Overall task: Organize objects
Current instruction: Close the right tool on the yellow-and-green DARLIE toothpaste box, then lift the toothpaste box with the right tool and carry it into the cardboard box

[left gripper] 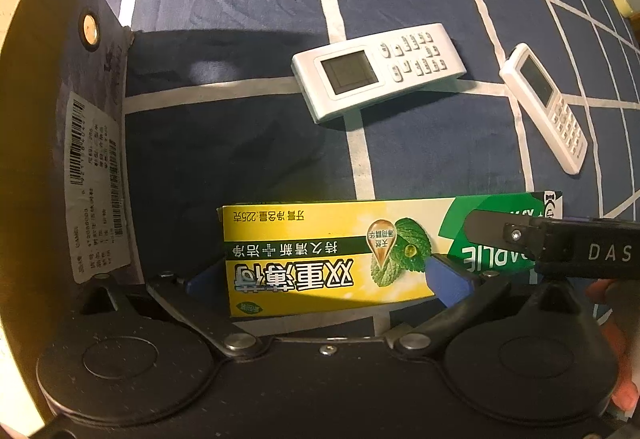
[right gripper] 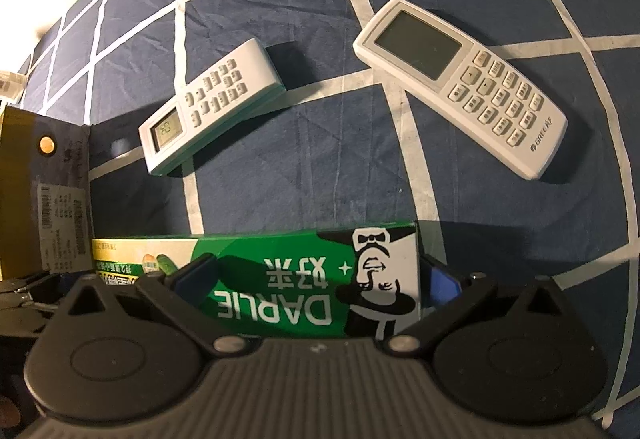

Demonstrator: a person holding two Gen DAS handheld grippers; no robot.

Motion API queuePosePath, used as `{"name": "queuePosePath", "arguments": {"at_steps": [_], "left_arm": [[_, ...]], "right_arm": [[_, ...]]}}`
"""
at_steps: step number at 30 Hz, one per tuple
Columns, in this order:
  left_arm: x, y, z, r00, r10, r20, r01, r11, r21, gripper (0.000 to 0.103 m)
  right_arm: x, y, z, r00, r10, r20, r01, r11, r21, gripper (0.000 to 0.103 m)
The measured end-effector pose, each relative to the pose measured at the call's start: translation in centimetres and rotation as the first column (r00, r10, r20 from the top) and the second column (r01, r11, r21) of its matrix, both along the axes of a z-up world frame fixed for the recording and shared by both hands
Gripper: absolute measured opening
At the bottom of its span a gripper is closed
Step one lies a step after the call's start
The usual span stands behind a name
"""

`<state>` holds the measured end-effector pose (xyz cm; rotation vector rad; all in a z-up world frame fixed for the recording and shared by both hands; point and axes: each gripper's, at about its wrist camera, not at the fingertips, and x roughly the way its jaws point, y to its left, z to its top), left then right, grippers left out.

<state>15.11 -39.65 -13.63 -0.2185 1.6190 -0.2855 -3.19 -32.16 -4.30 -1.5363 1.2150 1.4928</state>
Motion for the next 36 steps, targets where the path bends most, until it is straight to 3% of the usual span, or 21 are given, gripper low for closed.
{"name": "queuePosePath", "arguments": {"at_steps": [11,21,36], "left_arm": [[-1.7,0.6,4.1,0.995,0.048,0.087,-0.049,0.999,0.008,0.103],[-4.4,2.5,8.7,0.975,0.128,0.183,-0.132,0.991,0.005,0.103],[-7.7,9.0,12.7,0.936,0.205,0.288,-0.209,0.978,-0.015,0.103]], "right_arm": [[0.7,-0.8,3.6,0.999,-0.017,-0.051,0.019,0.998,0.055,0.103],[0.1,-2.9,8.3,0.996,0.001,-0.093,0.011,0.991,0.13,0.103],[-4.6,-7.3,13.2,0.992,0.024,-0.127,0.006,0.974,0.225,0.103]]}}
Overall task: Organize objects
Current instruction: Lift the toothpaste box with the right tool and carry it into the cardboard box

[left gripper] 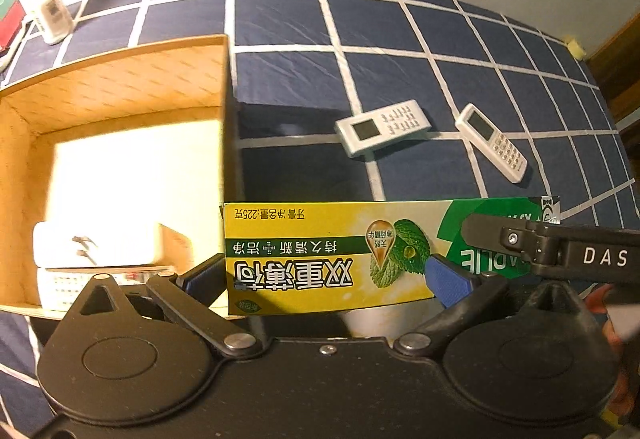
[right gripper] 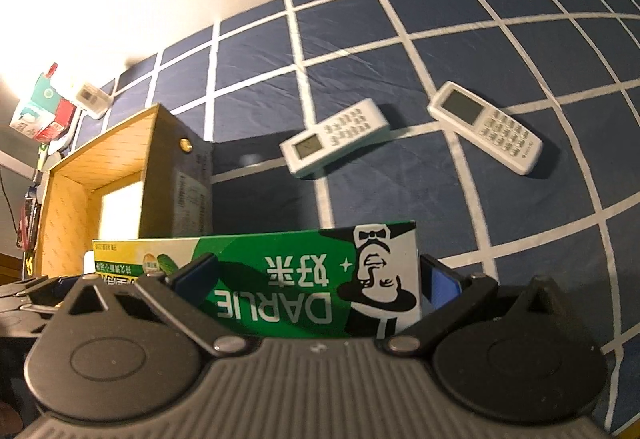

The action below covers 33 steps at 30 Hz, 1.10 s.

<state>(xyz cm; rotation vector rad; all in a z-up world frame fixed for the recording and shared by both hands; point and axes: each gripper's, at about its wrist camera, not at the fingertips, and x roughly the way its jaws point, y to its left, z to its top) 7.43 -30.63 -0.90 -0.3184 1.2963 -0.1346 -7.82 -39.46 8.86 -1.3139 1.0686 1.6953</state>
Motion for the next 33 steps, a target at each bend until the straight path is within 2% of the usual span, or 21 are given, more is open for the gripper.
{"name": "queuePosePath", "arguments": {"at_steps": [16,26,33], "left_arm": [[-3.4,13.7,1.5,0.995,0.071,0.067,-0.073,0.997,0.027,0.103],[-5.1,21.2,0.6,0.988,0.138,0.068,-0.141,0.989,0.043,0.103],[-4.6,25.0,-0.8,0.98,0.192,0.055,-0.195,0.98,0.045,0.103]], "right_arm": [[-12.2,-6.6,1.2,0.999,0.013,-0.04,-0.011,0.999,0.05,0.103],[-19.9,-10.0,0.3,0.998,0.052,-0.031,-0.05,0.997,0.061,0.103],[-24.3,-10.4,-1.2,0.997,0.077,-0.008,-0.077,0.996,0.055,0.103]]}}
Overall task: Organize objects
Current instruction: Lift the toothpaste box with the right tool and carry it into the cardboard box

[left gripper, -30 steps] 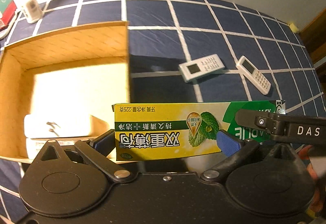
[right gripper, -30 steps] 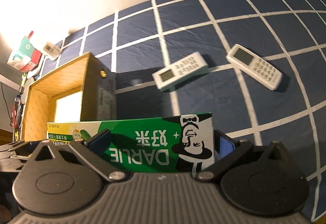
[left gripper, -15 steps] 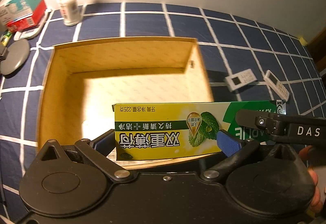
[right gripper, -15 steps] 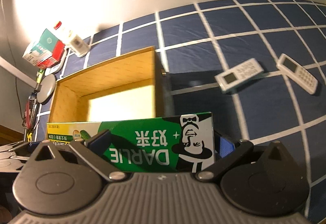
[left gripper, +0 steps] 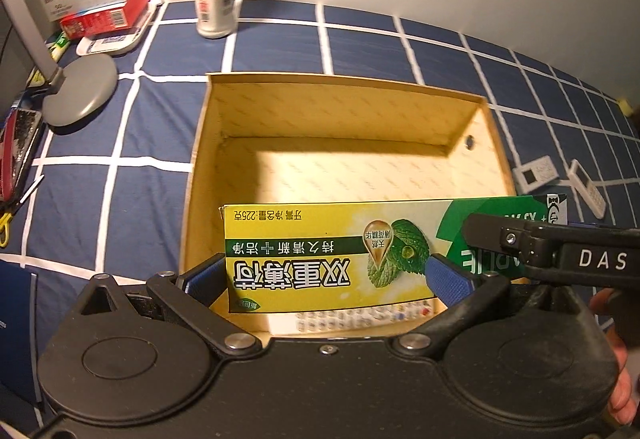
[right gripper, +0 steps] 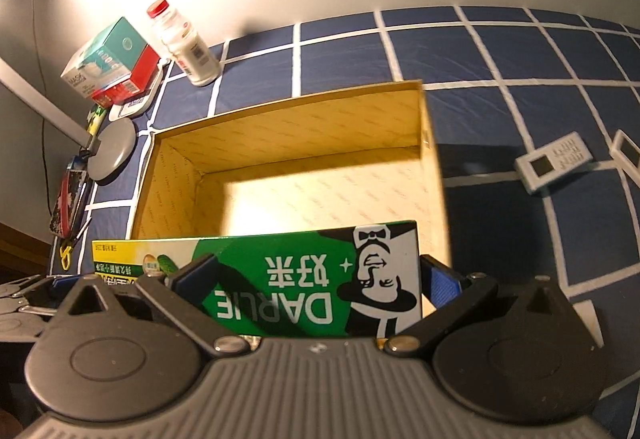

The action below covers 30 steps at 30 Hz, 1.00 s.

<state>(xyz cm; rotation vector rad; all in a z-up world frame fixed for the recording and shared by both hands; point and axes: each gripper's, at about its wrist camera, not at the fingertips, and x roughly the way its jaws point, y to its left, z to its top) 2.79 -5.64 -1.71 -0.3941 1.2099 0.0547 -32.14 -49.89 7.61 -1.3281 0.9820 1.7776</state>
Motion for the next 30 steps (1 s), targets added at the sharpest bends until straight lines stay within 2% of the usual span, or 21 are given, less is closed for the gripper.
{"name": "queuePosePath", "arguments": {"at_steps": [8,18,30], "left_arm": [[2.6,1.8,-2.3,0.999,0.006,-0.041,-0.006,1.0,0.006,0.103],[5.9,1.9,-5.8,0.992,-0.005,-0.129,0.006,1.0,0.003,0.103],[7.7,1.9,-8.2,0.974,0.017,-0.225,-0.01,1.0,0.029,0.103]], "right_arm": [[-3.0,1.4,-2.5,0.999,-0.009,0.044,0.01,1.0,-0.013,0.103],[-3.4,4.0,-6.8,0.993,-0.085,0.082,0.091,0.993,-0.069,0.103],[-3.9,5.6,-10.3,0.991,-0.092,0.095,0.105,0.984,-0.142,0.103]]}}
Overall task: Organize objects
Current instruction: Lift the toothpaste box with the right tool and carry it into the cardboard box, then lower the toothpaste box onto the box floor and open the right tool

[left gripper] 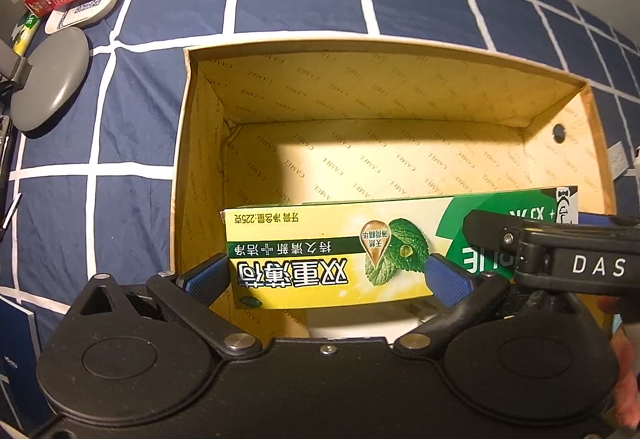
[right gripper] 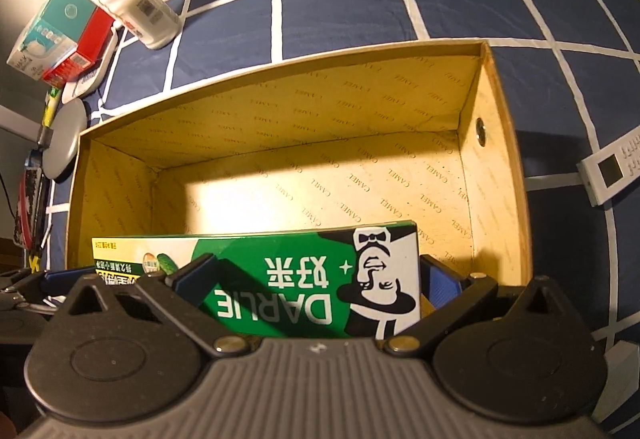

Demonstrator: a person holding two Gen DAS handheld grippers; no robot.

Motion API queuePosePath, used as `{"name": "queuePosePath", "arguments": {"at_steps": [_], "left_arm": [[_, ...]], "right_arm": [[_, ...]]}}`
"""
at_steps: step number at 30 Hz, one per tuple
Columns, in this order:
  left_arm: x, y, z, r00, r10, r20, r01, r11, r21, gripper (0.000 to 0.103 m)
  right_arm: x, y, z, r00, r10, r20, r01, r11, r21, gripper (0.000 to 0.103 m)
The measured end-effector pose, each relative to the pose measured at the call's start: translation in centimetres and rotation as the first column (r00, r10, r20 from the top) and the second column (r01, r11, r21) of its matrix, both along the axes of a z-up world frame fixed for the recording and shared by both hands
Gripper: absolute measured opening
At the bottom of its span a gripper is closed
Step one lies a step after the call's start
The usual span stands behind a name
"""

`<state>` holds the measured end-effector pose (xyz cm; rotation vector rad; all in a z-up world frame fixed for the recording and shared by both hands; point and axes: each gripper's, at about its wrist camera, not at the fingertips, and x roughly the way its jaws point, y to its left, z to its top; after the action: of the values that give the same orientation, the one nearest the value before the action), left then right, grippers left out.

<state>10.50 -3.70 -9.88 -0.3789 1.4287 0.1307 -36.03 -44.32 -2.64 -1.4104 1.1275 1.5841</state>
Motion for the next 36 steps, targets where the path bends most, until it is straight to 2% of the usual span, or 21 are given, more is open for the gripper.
{"name": "queuePosePath", "arguments": {"at_steps": [13,30,36], "left_arm": [[0.6,0.0,-1.7,0.998,0.021,-0.067,-0.02,1.0,0.012,0.103],[1.8,-2.0,-2.7,0.992,-0.04,-0.121,0.055,0.992,0.118,0.103],[1.9,-2.3,-2.7,0.991,-0.047,-0.126,0.063,0.99,0.123,0.103]], "right_arm": [[-0.1,0.5,-2.0,1.0,-0.014,0.007,0.014,0.999,-0.043,0.103],[-0.3,0.6,-3.7,0.998,-0.036,0.049,0.039,0.997,-0.062,0.103],[-0.3,0.6,-3.9,0.998,-0.037,0.05,0.04,0.997,-0.062,0.103]]}}
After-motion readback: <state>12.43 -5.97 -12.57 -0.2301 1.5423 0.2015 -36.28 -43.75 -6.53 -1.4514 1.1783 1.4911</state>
